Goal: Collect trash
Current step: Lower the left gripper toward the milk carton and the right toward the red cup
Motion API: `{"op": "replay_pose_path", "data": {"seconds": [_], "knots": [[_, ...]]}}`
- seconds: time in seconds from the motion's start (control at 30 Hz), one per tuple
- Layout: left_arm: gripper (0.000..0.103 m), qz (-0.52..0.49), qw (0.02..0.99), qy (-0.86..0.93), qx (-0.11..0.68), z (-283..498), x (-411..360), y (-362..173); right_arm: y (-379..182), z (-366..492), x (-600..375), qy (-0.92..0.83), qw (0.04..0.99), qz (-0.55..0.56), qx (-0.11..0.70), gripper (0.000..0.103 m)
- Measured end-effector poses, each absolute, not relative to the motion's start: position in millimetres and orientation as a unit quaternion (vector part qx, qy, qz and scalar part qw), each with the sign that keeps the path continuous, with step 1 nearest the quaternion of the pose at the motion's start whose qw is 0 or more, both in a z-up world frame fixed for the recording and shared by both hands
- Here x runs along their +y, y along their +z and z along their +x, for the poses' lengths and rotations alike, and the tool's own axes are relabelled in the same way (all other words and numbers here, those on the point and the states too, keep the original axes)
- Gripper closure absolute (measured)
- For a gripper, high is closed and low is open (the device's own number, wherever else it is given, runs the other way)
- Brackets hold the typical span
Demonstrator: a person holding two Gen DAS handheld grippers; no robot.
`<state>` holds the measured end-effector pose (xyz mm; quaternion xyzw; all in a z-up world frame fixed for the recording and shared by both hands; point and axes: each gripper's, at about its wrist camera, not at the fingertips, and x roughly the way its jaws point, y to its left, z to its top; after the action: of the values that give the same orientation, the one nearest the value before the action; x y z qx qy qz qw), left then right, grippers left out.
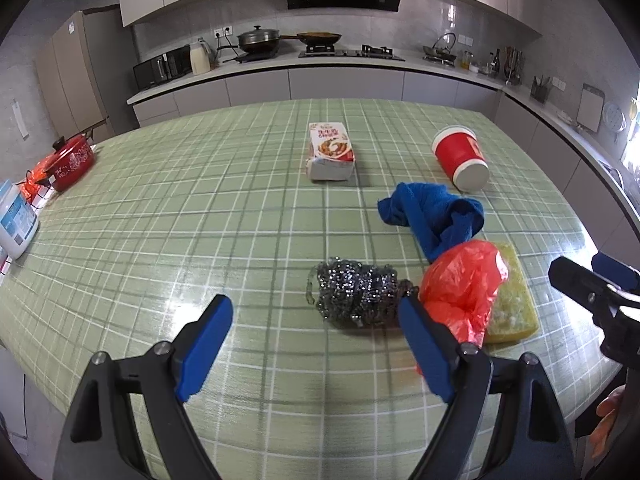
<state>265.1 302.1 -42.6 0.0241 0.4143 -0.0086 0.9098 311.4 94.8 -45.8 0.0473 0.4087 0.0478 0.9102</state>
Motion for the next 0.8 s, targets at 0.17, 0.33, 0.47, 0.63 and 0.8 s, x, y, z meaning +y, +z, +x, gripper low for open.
{"op": "replay_pose_path", "data": {"seconds": [0.17,0.33,0.47,0.63,0.8], "knots": [[0.017,0.025,0.907,-0.010,0.419,268.2,297.2,-48.5,-53.8,313.7,90.6,0.038,0.907,0.044,0.416,0.000],[0.017,0.022,0.906,-0.013,0.422,271.2,294.2,-49.3,-56.4,315.9,88.4,0.033,0.905,0.046,0.422,0.000],[0.017,0.022,0.910,-0.015,0.413,275.9,297.2,-40.8,-48.1,321.3,87.4,0.025,0.909,0.046,0.413,0.000],[0.017,0.022,0.918,-0.017,0.396,288.4,303.9,-27.8,-32.8,330.4,91.9,0.015,0.918,0.050,0.394,0.000],[0.017,0.022,0.920,-0.021,0.391,307.9,308.2,-19.0,-24.5,345.8,97.2,0.011,0.920,0.052,0.389,0.000]]}}
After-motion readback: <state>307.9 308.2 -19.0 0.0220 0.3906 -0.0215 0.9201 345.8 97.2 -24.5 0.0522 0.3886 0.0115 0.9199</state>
